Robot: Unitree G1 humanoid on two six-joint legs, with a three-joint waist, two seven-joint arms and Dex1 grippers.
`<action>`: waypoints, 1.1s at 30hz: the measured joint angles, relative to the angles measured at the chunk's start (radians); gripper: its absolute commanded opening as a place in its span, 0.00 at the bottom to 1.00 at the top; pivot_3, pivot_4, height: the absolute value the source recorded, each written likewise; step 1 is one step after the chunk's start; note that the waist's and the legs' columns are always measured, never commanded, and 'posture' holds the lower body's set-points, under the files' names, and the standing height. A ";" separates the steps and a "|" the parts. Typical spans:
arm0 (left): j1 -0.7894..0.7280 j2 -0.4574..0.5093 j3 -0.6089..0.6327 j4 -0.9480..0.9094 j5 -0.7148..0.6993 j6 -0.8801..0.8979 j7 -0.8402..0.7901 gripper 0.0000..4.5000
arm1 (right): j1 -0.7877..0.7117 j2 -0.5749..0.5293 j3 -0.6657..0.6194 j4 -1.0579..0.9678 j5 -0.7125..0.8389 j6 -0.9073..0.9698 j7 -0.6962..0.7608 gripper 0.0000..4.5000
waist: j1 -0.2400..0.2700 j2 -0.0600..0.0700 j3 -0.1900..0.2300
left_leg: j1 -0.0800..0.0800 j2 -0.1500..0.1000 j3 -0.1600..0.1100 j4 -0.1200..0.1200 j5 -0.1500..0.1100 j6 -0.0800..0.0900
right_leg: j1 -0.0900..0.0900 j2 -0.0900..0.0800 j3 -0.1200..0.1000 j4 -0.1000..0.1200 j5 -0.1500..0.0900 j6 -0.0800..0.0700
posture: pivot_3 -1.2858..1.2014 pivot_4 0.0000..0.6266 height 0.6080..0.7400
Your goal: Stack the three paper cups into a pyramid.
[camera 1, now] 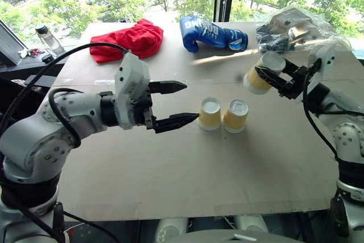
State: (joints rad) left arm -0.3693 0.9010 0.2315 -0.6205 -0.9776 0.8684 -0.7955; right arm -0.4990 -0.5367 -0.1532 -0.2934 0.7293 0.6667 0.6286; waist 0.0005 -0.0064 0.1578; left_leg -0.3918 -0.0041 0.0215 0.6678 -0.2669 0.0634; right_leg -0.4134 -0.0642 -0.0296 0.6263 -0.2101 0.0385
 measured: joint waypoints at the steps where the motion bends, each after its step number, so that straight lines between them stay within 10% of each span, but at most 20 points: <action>1: 0.006 0.002 0.005 -0.003 -0.002 0.000 0.002 1.00 | -0.006 -0.001 0.005 -0.003 0.008 0.011 0.002 0.49 | 0.001 0.000 0.000 | 0.000 0.000 0.000 0.000 0.000 0.000 | 0.000 0.000 0.000 0.000 0.000 0.000 | 0.52 0.24 1.00; 25: 0.099 0.049 0.073 -0.077 -0.067 -0.003 0.071 1.00 | -0.086 -0.027 0.189 0.021 -0.084 0.072 0.130 0.49 | 0.012 0.000 0.000 | -0.001 0.000 0.000 0.000 0.000 0.000 | -0.001 0.000 0.000 0.000 -0.001 -0.002 | 0.52 0.24 1.00; 30: 0.099 0.049 0.072 -0.075 -0.059 -0.009 0.070 1.00 | -0.086 -0.028 0.188 0.019 -0.084 0.085 0.131 0.98 | 0.012 0.000 0.000 | -0.001 0.000 0.000 0.000 0.000 0.000 | -0.001 0.000 0.000 0.000 -0.001 -0.002 | 0.52 0.24 1.00; 33: 0.099 0.049 0.072 -0.073 -0.052 -0.017 0.060 1.00 | -0.084 -0.027 0.182 0.018 -0.076 0.102 0.127 0.98 | 0.012 0.000 0.000 | -0.001 0.000 0.000 0.000 0.000 0.000 | -0.001 0.000 0.000 0.000 -0.001 -0.003 | 0.52 0.24 1.00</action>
State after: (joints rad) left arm -0.2701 0.9498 0.3035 -0.6940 -1.0291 0.8519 -0.7359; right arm -0.5835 -0.5641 0.0289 -0.2757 0.6538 0.7690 0.7554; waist 0.0121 -0.0066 0.1580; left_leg -0.3929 -0.0044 0.0219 0.6682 -0.2667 0.0630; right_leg -0.4142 -0.0647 -0.0298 0.6259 -0.2115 0.0358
